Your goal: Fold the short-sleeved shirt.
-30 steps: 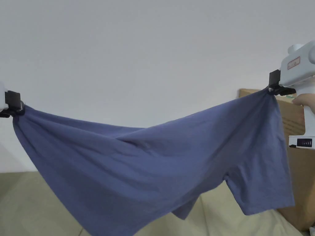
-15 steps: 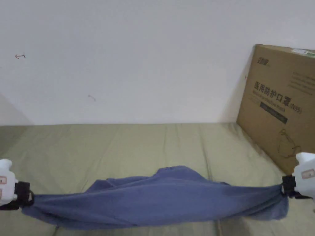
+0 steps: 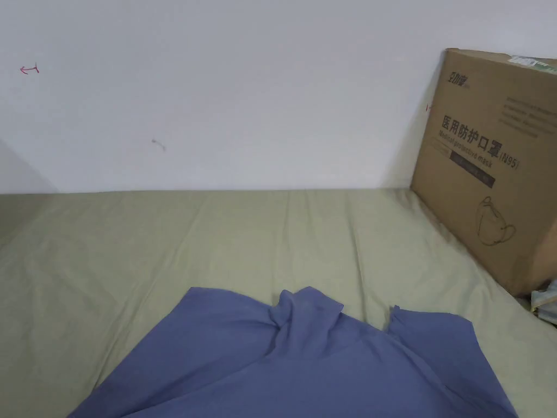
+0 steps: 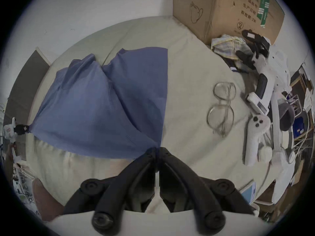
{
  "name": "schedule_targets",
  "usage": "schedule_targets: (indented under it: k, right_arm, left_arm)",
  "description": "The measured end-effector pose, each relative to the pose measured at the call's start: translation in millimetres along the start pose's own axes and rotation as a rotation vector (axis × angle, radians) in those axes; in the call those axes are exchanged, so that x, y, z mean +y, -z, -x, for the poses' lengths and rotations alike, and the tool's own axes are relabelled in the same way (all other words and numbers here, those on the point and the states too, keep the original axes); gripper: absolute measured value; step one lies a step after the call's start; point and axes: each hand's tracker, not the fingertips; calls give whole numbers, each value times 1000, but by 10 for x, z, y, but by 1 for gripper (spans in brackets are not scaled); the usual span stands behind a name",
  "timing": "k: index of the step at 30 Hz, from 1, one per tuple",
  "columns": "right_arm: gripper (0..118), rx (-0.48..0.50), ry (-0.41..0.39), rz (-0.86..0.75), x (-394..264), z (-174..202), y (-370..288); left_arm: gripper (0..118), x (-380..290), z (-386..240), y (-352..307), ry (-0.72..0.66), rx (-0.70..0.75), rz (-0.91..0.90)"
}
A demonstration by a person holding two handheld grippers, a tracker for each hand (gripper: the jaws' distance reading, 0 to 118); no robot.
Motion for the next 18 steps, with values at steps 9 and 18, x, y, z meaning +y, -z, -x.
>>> schedule_targets:
  k: [9,18]
  right_arm:
    - [3,3,52,84,-131,21,265]
    - [105,-50,-14,-143,-218,311,-251]
  left_arm:
    - [1,-221,-58,93,62,22,33]
    - [109,-333,-193,-444,166,66,-129]
